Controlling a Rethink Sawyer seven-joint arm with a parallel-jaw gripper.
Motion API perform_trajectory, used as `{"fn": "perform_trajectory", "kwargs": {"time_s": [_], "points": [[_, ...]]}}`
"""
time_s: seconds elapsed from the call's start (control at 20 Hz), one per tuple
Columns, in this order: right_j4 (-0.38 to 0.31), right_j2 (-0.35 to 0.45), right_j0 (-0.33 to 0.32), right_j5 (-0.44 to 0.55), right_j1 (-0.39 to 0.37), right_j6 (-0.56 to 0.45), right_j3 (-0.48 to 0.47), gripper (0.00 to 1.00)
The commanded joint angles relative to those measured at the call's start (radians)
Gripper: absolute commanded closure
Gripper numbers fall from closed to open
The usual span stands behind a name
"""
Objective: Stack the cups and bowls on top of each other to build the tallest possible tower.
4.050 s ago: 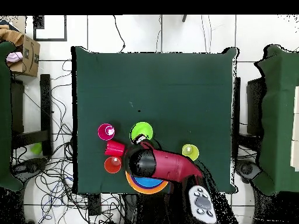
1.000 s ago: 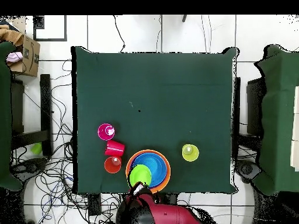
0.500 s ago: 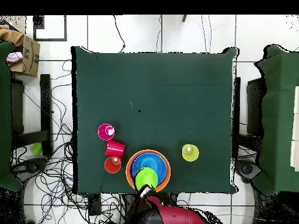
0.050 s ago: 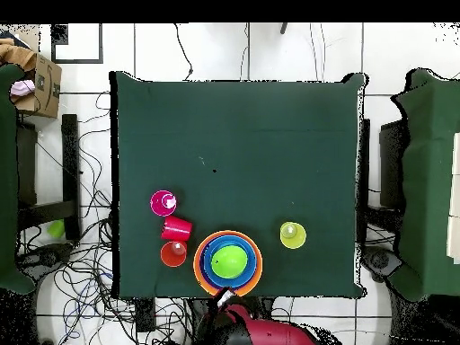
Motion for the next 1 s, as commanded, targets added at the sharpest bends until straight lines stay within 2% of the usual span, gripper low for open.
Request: {"fn": "perform_trajectory", "kwargs": {"time_s": [0.05,0.25,0.5,0.65,0.85,1.0], "points": [[-0.045,0.024,0.017,-0.050,0.047,0.036,-0.065,0.00],[-0.041,0.024,0.019,-0.053,0.046,0.037,-0.063,0.00],[-0.032,0.082,-0.040,-0.012,0.012,-0.009,-0.058,0.00],[-0.034,0.077,-0.041,0.008,-0.015,-0.016,-0.057,0.00],[-0.038,0.041,0.008,-0.021,0.041,0.023,-0.095,0.00],[-0.031,0.011,0.055,-0.022,0.053,0.049,-0.115,0.00]]}}
